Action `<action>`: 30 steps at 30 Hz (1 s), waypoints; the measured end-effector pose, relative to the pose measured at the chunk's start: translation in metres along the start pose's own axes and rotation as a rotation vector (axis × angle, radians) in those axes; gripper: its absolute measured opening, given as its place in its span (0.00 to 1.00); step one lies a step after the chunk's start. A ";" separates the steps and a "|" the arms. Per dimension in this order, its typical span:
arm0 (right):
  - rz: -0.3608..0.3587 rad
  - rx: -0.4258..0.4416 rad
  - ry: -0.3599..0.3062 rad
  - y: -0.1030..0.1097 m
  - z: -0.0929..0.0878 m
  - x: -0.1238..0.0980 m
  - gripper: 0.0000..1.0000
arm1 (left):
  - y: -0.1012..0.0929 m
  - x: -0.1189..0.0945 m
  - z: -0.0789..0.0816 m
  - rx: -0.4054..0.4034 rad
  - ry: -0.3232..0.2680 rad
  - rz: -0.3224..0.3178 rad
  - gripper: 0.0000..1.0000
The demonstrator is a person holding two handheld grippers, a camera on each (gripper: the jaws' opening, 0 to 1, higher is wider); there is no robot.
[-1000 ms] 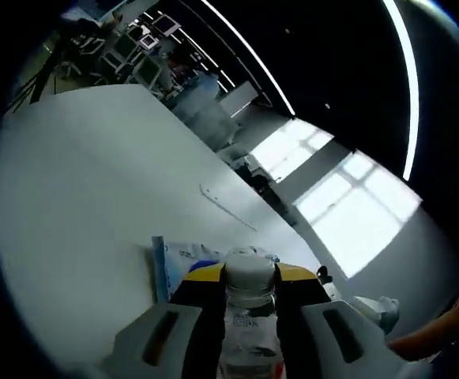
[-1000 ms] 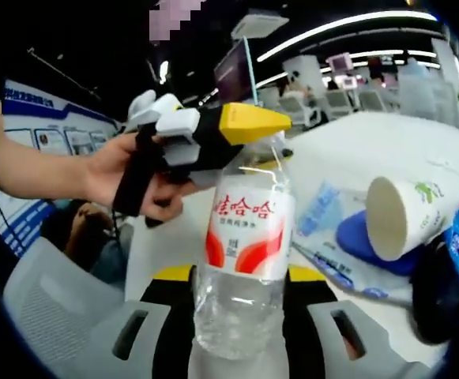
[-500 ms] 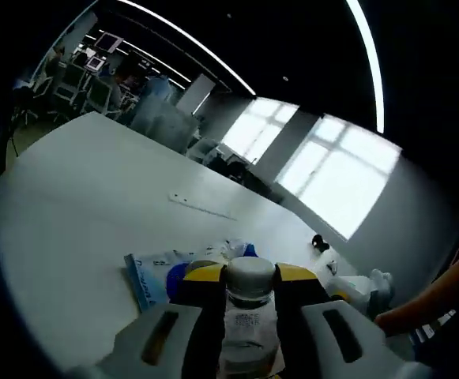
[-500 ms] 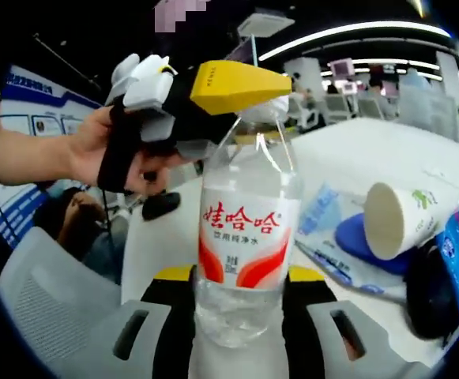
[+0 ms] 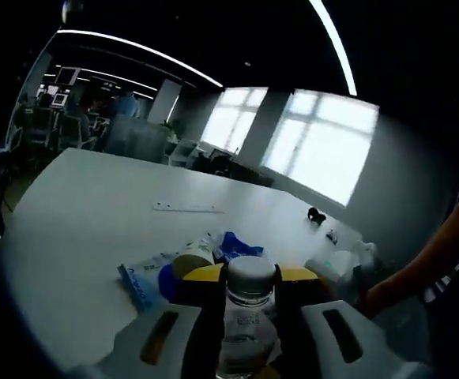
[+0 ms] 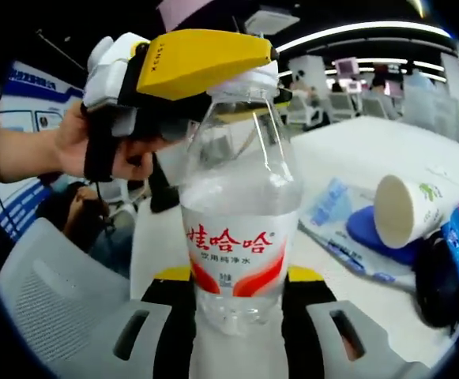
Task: Arrange the tabletop items into an orderly group along one side of the table until the central work area is clear of visible clutter.
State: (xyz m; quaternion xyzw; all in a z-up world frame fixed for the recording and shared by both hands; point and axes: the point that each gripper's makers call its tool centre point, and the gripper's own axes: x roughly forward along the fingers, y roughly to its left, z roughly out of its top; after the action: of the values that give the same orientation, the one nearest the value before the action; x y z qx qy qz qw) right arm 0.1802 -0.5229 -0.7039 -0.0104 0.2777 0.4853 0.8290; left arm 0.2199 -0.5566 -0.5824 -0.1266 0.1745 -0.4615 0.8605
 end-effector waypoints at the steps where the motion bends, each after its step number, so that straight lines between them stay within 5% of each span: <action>1: 0.000 -0.005 0.002 0.001 -0.001 0.000 0.38 | -0.002 -0.001 -0.001 0.015 0.002 0.000 0.23; 18: 0.027 -0.081 0.044 0.017 -0.008 0.000 0.39 | -0.020 -0.027 -0.011 0.062 -0.052 0.020 0.23; 30: 0.023 -0.128 0.065 0.021 -0.009 0.000 0.39 | -0.027 -0.035 -0.016 0.075 -0.038 0.015 0.24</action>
State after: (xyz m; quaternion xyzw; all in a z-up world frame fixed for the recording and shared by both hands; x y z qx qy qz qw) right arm 0.1590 -0.5141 -0.7064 -0.0761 0.2728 0.5108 0.8117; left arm 0.1755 -0.5429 -0.5801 -0.1019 0.1416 -0.4588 0.8712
